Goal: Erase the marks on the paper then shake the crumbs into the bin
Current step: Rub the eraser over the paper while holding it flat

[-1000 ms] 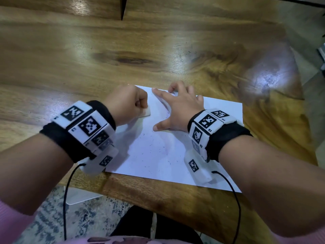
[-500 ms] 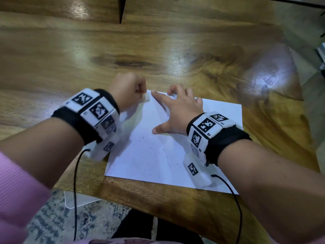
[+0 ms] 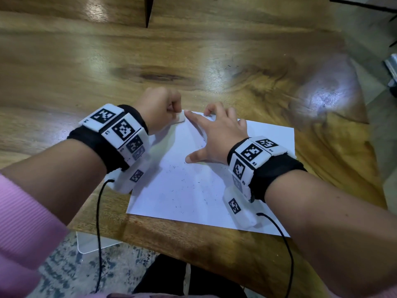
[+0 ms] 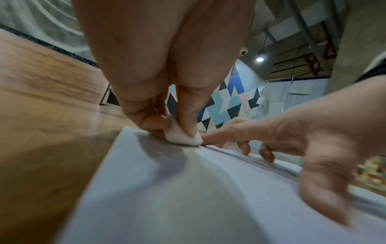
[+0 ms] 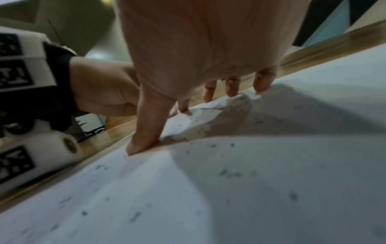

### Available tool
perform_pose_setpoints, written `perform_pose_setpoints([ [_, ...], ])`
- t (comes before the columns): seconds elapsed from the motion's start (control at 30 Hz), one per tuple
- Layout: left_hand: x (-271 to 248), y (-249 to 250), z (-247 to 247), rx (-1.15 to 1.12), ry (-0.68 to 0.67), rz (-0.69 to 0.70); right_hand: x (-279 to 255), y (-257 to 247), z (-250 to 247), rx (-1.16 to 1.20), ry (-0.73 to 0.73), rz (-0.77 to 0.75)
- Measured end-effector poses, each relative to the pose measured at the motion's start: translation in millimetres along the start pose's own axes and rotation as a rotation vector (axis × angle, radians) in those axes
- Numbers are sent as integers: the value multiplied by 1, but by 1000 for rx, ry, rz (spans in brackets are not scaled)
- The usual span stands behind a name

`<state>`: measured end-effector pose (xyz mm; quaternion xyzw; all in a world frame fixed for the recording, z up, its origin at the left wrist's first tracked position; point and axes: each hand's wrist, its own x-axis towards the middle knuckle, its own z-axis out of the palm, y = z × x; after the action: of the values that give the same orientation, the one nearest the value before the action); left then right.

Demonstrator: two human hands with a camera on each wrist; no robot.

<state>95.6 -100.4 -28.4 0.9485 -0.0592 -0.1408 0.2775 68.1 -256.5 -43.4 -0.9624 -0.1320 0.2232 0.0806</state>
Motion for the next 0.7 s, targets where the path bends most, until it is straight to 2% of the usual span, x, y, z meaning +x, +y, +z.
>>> perform_pose_setpoints([
  [0.13,-16,-11,-7,34,-287,-37,0,0,0,8,-3,0],
  [0.17,-16,-12,-8,32,-283,-45,0,0,0,9,0,-2],
  [0.27,-7,-10,-6,-7,-37,-42,-1,1,1,12,7,-4],
  [0.33,-6,-9,-4,4,51,-34,-1,1,0,10,8,-3],
  [0.37,-8,-11,-4,7,38,-35,0,1,1,9,6,-3],
  [0.47,-18,-20,-10,42,-169,-56,1,1,1,5,3,-2],
  [0.53,-21,-20,-15,64,-235,-87,0,0,1,1,2,-3],
  [0.7,-2,-6,-14,89,-13,-89,0,0,0,6,-5,-7],
])
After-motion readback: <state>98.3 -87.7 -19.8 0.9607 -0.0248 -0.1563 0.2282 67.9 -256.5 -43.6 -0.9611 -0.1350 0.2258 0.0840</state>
